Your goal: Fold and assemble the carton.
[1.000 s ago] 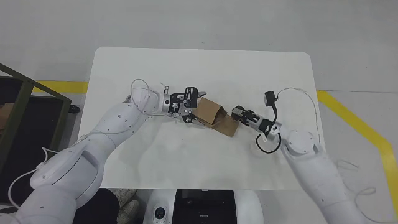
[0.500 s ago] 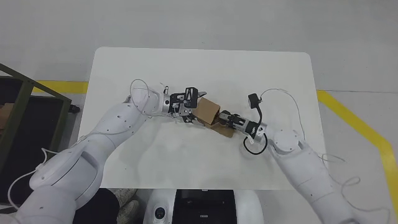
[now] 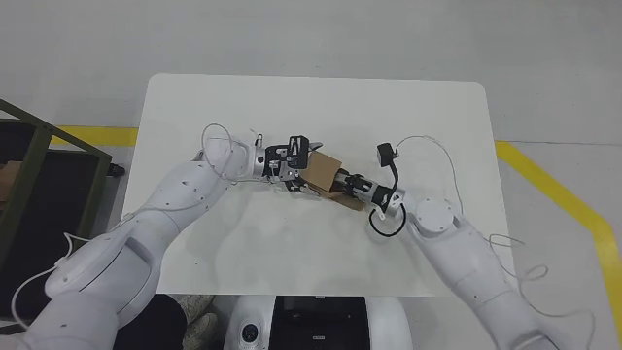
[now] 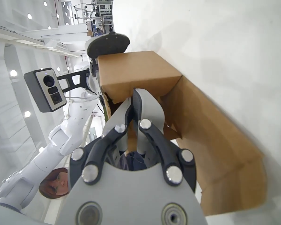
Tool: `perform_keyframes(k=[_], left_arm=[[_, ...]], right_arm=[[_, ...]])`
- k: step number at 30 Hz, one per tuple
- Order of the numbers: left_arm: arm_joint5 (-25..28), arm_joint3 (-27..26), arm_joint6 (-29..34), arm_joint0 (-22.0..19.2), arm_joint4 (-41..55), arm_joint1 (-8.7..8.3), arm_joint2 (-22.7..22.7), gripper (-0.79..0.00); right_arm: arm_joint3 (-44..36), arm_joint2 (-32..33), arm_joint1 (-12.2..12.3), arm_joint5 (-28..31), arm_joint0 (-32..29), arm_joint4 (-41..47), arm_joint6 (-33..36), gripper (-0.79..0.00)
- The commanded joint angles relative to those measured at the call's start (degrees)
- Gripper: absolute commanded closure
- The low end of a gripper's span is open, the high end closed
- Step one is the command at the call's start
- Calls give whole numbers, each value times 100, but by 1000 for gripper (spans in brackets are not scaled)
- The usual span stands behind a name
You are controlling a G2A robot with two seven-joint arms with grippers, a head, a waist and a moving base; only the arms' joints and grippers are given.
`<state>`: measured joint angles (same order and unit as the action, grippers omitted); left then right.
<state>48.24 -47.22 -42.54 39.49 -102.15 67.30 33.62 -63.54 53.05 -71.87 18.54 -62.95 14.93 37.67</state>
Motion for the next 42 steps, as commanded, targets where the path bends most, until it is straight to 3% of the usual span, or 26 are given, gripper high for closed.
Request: perform_keyframes(k=[1, 18, 24, 37, 42], left_arm=[[5, -7, 4, 3, -3, -4, 7, -785], [79, -101, 86, 24, -43, -1, -5, -785], [87, -50, 58, 7, -19, 3, 9, -785], [80, 38, -52, -6, -24, -7, 36, -785], [69, 50, -69, -10, -35, -9, 40, -785]], right_arm=[[85, -40, -27, 14, 72, 30, 47, 0], [818, -295, -264, 362, 524, 464, 523, 0], [854, -150, -219, 493, 493, 330, 584, 0], [-578, 1202, 286, 391, -769, -165, 208, 0], [-1362, 1577, 453, -168, -1371, -570, 360, 0]])
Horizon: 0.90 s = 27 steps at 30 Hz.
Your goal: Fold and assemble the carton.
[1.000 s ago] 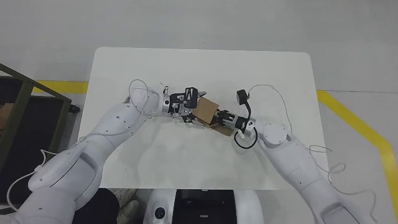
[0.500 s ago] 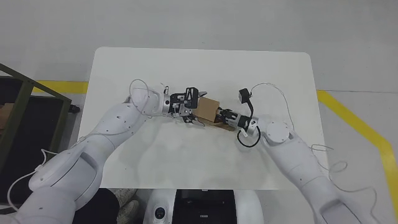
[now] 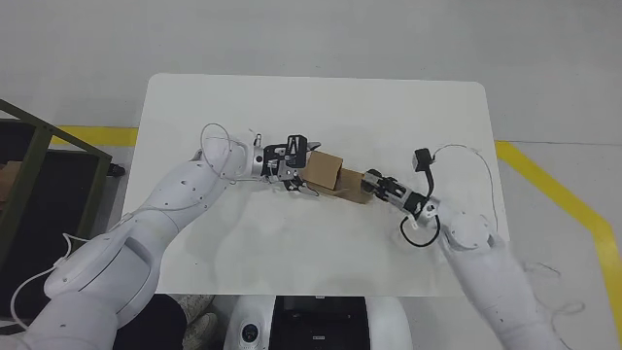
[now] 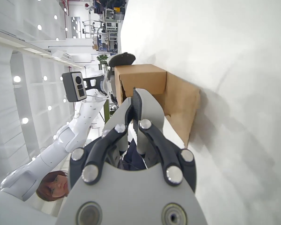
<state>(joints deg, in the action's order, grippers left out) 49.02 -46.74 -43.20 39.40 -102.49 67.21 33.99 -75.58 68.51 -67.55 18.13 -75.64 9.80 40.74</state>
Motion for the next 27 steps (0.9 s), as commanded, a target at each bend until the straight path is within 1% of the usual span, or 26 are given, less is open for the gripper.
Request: perform_keyframes(k=[1, 4, 9, 13, 18, 27], left_arm=[[-20, 5, -7, 2, 1, 0, 4, -785], [-35, 4, -25, 5, -1, -1, 8, -785], [-28, -5, -28, 4, -16, -2, 5, -785], [-24, -24, -30, 3, -19, -5, 10, -785], [-32, -47, -28, 7, -30, -14, 23, -785], [8, -61, -17, 19, -19, -22, 35, -785]], right_arm=[[-277, 55, 36, -233, -185, -78, 102, 0], [-468, -34, 44, -485, -254, -167, 228, 0], [-152, -401, -56, -579, 88, -22, 198, 0], [349, -673, -172, -502, 504, 167, 47, 0], [836, -977, -304, -318, 936, 309, 41, 0], [1474, -1368, -490, -14, 1451, 383, 108, 0]])
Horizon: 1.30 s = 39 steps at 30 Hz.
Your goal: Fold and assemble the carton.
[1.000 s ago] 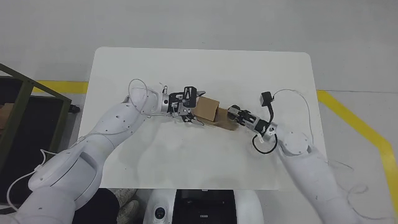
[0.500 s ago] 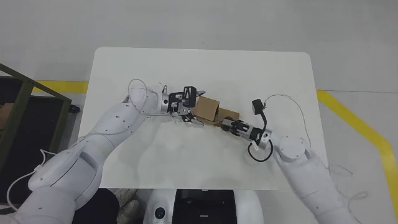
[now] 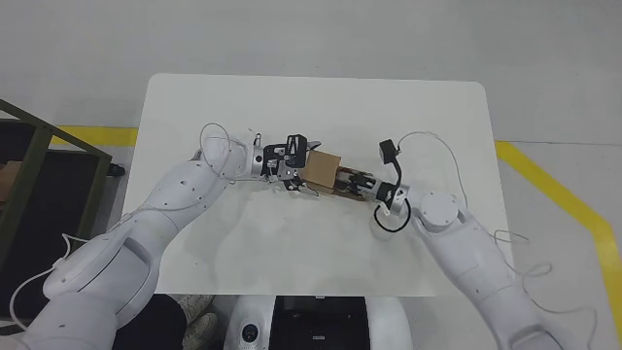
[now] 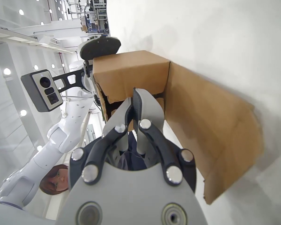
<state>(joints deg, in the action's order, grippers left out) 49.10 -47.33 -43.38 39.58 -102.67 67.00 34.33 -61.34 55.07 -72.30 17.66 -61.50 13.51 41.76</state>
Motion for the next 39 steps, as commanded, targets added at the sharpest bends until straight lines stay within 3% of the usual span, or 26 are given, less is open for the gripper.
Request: perform_keyframes(k=[1, 22, 39], left_arm=[[2, 0, 4, 2, 1, -1, 2, -785], [10, -13, 41, 7, 21, 1, 13, -785], [-17, -1, 3, 8, 0, -2, 16, -785]], right_arm=[[96, -53, -30, 71, 74, 18, 19, 0], [855, -457, -324, 473, 540, 356, 248, 0], [1003, -430, -387, 597, 591, 344, 319, 0]])
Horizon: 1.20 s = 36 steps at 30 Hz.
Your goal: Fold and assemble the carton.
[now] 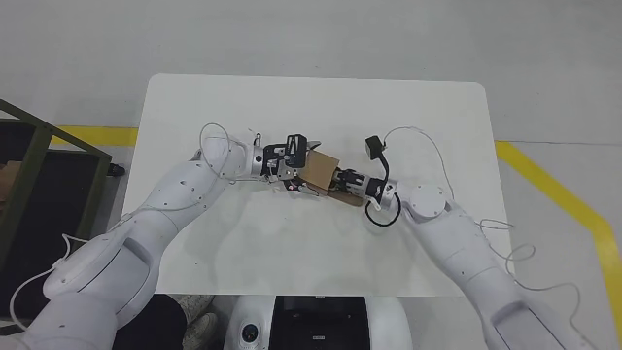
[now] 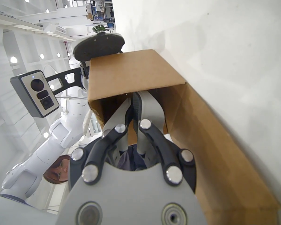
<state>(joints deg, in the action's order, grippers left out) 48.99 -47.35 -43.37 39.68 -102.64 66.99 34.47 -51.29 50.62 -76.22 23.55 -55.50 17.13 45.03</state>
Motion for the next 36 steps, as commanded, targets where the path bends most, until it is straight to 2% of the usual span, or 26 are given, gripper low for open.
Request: perform_keyframes(k=[1, 6, 14, 17, 19, 20, 22, 23, 24, 27, 36], left_arm=[[-18, 2, -4, 2, 3, -1, 6, -785], [-31, 10, -4, 11, -5, -7, 13, -785], [-59, 8, -27, 36, 7, -20, 37, -785], [-64, 0, -36, 44, -2, -25, 40, -785], [-68, -12, -47, 47, -12, -29, 42, -785], [-67, -16, -49, 48, -14, -31, 44, -785], [-68, -28, -54, 50, -20, -35, 48, -785], [-69, -31, -56, 51, -23, -36, 49, -785], [-68, -35, -57, 52, -24, -38, 51, -785], [-70, -49, -59, 53, -29, -40, 53, -785], [-57, -70, -40, 35, -34, -41, 60, -785]], right_arm=[[-28, 48, 18, 37, -33, -39, -26, 0], [-414, 355, 166, 57, -308, -314, -159, 0], [-1920, 1288, 559, -616, -1276, -1137, -643, 0], [-2657, 1723, 699, -980, -1786, -1502, -916, -68], [-3155, 2001, 784, -1253, -2173, -1754, -1035, -83], [-3387, 2113, 821, -1421, -2345, -1887, -1045, -129], [-3761, 2283, 882, -1799, -2637, -2114, -978, -277], [-3905, 2343, 904, -1959, -2742, -2182, -930, -299], [-3999, 2387, 920, -2087, -2828, -2219, -891, -336], [-4062, 2415, 937, -2238, -2916, -2208, -801, -379], [-3536, 2131, 876, -2084, -2571, -1919, -798, -391]])
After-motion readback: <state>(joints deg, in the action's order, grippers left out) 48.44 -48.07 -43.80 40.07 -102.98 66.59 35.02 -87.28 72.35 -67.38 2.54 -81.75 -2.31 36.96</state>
